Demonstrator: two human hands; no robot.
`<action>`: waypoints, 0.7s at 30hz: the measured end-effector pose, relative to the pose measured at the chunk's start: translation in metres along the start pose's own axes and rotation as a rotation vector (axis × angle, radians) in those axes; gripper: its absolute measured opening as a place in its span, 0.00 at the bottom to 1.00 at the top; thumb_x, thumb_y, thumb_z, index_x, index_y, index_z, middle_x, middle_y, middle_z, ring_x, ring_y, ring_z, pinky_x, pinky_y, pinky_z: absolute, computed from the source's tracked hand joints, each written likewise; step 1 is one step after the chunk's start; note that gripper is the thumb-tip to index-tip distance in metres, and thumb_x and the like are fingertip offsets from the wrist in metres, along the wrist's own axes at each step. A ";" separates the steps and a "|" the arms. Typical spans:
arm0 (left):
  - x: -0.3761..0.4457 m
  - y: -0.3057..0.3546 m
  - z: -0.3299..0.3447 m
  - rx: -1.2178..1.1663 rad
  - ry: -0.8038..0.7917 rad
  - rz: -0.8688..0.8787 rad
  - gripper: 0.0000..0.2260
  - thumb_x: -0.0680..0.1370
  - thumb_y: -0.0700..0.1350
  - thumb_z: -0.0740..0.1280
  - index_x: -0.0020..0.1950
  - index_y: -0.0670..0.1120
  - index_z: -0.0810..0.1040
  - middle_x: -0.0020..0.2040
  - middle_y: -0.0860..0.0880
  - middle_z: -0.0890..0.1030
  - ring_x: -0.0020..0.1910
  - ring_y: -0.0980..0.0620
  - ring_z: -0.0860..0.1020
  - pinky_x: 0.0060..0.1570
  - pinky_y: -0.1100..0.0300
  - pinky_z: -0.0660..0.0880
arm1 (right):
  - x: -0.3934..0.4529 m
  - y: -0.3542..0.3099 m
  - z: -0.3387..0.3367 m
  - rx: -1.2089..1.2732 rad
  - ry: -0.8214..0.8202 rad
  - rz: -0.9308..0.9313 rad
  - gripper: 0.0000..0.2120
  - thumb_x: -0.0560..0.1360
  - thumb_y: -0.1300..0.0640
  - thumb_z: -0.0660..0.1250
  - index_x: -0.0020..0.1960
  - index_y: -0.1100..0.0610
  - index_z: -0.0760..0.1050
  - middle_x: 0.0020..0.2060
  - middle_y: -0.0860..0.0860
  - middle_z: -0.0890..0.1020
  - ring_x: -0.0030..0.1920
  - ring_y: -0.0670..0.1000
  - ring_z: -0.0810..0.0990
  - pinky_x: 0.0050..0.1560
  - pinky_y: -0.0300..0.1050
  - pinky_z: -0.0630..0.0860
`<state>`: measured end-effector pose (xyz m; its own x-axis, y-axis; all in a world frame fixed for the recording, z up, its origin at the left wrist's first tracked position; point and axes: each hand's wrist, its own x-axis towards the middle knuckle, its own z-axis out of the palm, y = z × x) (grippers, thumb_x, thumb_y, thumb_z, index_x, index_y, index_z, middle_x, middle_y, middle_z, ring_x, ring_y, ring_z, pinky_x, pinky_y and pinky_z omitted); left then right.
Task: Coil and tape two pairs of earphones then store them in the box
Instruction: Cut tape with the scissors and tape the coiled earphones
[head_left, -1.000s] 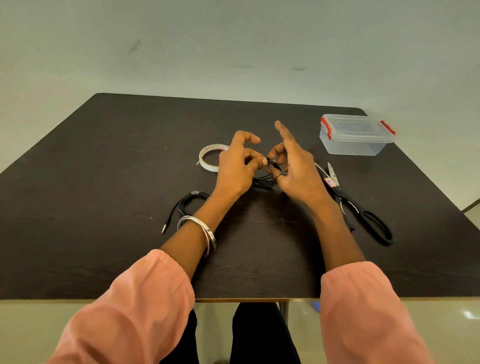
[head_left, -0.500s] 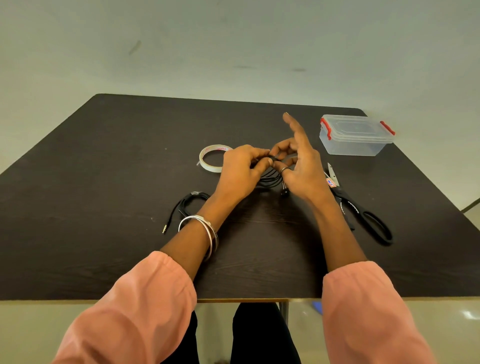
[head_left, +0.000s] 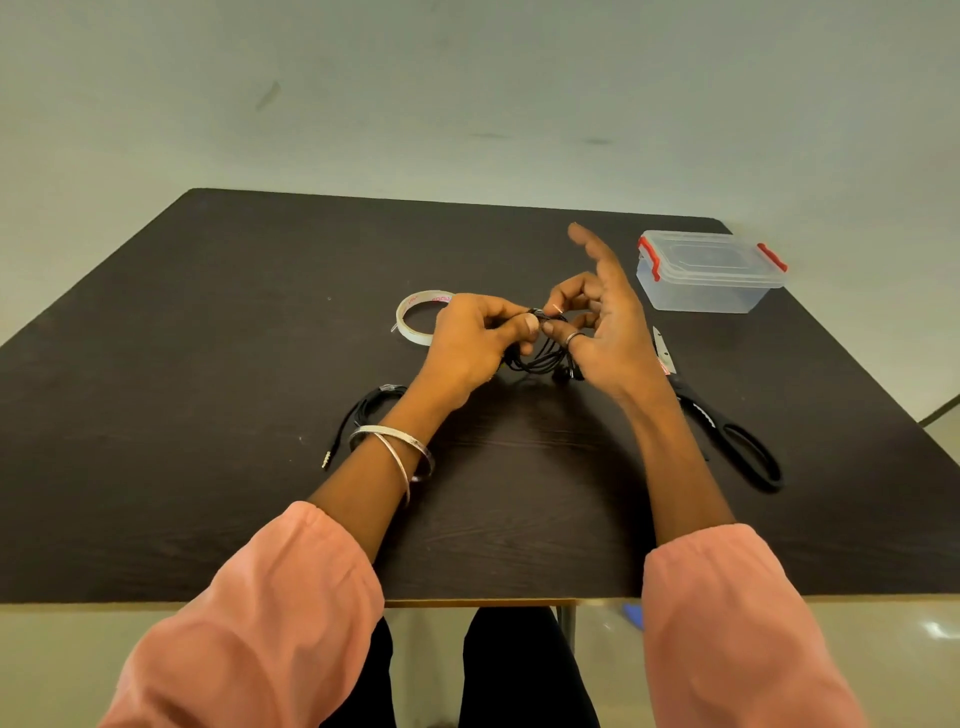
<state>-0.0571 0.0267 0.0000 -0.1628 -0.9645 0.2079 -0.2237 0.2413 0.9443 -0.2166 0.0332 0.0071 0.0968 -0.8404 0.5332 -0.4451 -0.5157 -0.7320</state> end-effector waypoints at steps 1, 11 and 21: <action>0.000 -0.001 -0.001 -0.048 0.003 -0.029 0.04 0.77 0.41 0.69 0.45 0.45 0.84 0.40 0.42 0.85 0.41 0.48 0.83 0.49 0.53 0.80 | 0.000 0.000 0.000 0.008 -0.018 -0.009 0.42 0.70 0.71 0.71 0.76 0.54 0.56 0.41 0.53 0.79 0.46 0.47 0.81 0.50 0.37 0.77; 0.002 -0.005 -0.002 -0.140 0.092 -0.171 0.05 0.77 0.41 0.70 0.44 0.42 0.84 0.38 0.43 0.85 0.35 0.51 0.82 0.45 0.56 0.79 | -0.005 -0.009 -0.001 0.002 0.018 -0.051 0.34 0.69 0.67 0.74 0.71 0.56 0.65 0.39 0.51 0.83 0.44 0.49 0.83 0.53 0.46 0.80; 0.000 -0.001 0.001 -0.456 0.087 -0.307 0.08 0.78 0.40 0.68 0.49 0.35 0.82 0.38 0.42 0.82 0.35 0.50 0.81 0.42 0.58 0.82 | -0.006 -0.007 0.004 -0.428 -0.096 -0.172 0.38 0.68 0.66 0.69 0.74 0.49 0.61 0.41 0.41 0.82 0.51 0.49 0.73 0.57 0.47 0.67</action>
<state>-0.0573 0.0261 -0.0012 -0.0712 -0.9932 -0.0925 0.1934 -0.1047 0.9755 -0.2104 0.0416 0.0074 0.2742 -0.7708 0.5750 -0.7406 -0.5507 -0.3850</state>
